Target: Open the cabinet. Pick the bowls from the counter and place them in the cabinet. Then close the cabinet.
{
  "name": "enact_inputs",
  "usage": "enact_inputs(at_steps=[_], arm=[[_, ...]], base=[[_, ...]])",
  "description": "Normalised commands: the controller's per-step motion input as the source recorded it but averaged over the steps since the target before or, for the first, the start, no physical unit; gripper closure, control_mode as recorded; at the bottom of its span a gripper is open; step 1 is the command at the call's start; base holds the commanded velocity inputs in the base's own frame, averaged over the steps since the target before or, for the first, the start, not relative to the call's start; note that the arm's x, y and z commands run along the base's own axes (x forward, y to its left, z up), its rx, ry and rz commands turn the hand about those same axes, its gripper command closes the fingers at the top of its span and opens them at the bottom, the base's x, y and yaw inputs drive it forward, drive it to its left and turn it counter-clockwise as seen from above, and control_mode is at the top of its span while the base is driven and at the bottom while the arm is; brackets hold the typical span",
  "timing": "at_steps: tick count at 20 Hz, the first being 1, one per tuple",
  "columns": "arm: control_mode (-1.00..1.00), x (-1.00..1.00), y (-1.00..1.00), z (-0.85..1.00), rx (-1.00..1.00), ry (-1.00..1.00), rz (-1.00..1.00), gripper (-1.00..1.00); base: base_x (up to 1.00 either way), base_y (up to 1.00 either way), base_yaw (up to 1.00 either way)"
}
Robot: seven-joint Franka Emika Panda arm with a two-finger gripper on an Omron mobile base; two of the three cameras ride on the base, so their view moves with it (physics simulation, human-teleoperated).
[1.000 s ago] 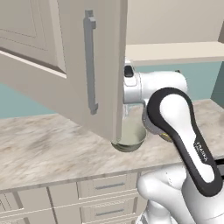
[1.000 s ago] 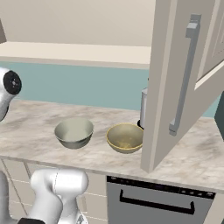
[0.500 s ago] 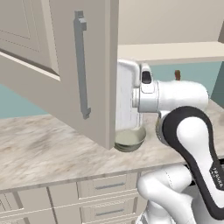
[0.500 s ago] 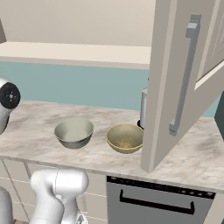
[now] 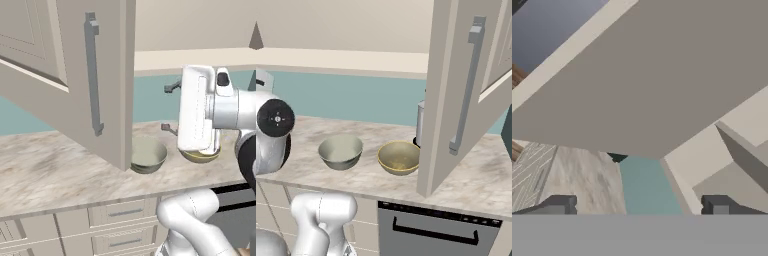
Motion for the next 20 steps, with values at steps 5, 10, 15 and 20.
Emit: enact_inputs(at_steps=[5, 10, 15, 20], arm=[[-1.0, -0.24, -0.94, -0.26, 0.11, 0.69, -0.48, -1.0], [-1.0, -0.02, -0.66, -0.52, 0.19, 0.78, -0.54, -1.0], [-1.0, 0.19, -0.17, -0.82, 0.2, 0.76, -0.42, -1.0], [-1.0, 0.61, 0.0, -1.0, 0.11, 0.5, -0.24, -1.0]], base=[[0.0, 0.0, 0.0], [0.0, 0.0, 0.0], [0.0, 0.0, 0.0], [0.0, 0.0, 0.0]])
